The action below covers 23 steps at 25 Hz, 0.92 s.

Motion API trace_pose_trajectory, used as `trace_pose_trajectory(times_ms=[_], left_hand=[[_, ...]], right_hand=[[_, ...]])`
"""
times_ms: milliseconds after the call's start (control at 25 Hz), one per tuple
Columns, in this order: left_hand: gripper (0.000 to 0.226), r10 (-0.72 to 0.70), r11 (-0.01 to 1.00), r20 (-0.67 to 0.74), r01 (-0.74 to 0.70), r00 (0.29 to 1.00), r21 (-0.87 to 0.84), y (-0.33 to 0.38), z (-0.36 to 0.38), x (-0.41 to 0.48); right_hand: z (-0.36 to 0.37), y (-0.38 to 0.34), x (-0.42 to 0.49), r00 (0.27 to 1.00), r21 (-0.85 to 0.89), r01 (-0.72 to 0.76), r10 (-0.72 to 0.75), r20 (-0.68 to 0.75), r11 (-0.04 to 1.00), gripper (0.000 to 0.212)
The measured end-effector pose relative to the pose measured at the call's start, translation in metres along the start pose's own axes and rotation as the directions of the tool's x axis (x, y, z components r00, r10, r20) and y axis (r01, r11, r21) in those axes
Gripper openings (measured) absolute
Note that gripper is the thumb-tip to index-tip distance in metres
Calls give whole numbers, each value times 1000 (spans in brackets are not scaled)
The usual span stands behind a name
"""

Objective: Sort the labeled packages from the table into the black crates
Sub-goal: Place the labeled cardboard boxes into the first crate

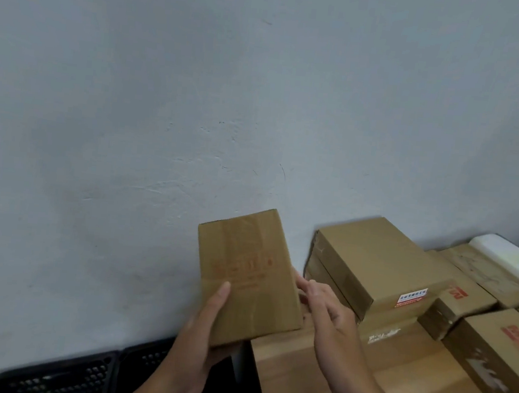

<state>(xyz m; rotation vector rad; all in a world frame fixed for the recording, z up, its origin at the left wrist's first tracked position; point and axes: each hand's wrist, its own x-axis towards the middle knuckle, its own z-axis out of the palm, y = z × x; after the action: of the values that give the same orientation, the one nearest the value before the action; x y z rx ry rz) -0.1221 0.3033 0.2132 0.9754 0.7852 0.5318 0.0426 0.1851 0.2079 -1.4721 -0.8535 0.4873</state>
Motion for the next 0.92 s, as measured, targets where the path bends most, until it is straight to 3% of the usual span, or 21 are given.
trace_pose_trajectory(times_ms=[80, 120, 200, 240, 320, 400, 440, 520, 600, 760, 920], left_hand=[[59, -35, 995, 75, 42, 997, -90, 1, -17, 0], [60, -52, 991, 112, 65, 992, -116, -1, -23, -1], [61, -74, 985, 157, 97, 985, -141, -8, -30, 0], [60, -72, 986, 163, 95, 984, -139, -9, -32, -1], [58, -29, 997, 115, 36, 993, -63, -9, -32, -5], [55, 133, 979, -40, -125, 990, 162, -13, -33, -4], [52, 242, 930, -123, -194, 962, 312, -15, -33, -3], [48, 401, 825, -160, -279, 902, 492, -16, -29, -3], [54, 445, 796, -157, -310, 881, 520, -19, -25, -4], [104, 441, 807, -159, -313, 883, 501, -25, -23, -1], [118, 423, 811, -158, -295, 892, 506, -30, -23, -2]], right_hand=[[-8, 0, 6, 998, -70, -49, 46, -53, 996, 22], [-12, 3, 8, 990, -71, -127, 123, -62, 989, 35], [-19, 7, 12, 934, -30, -357, 357, 17, 934, 93], [-23, 12, 14, 900, -2, -431, 430, 74, 902, 106], [-27, 19, 16, 889, 62, -449, 439, 126, 891, 102], [-27, 25, 16, 909, 115, -416, 417, 13, 902, 97], [-26, 27, 14, 914, 121, -396, 403, -39, 910, 94], [-22, 30, 12, 928, 136, -361, 369, -38, 922, 88], [-20, 33, 10, 930, 151, -361, 367, -17, 920, 79], [-22, 38, 11, 906, 187, -414, 423, -9, 891, 46], [-24, 43, 9, 934, 145, -346, 355, -41, 927, 58]])
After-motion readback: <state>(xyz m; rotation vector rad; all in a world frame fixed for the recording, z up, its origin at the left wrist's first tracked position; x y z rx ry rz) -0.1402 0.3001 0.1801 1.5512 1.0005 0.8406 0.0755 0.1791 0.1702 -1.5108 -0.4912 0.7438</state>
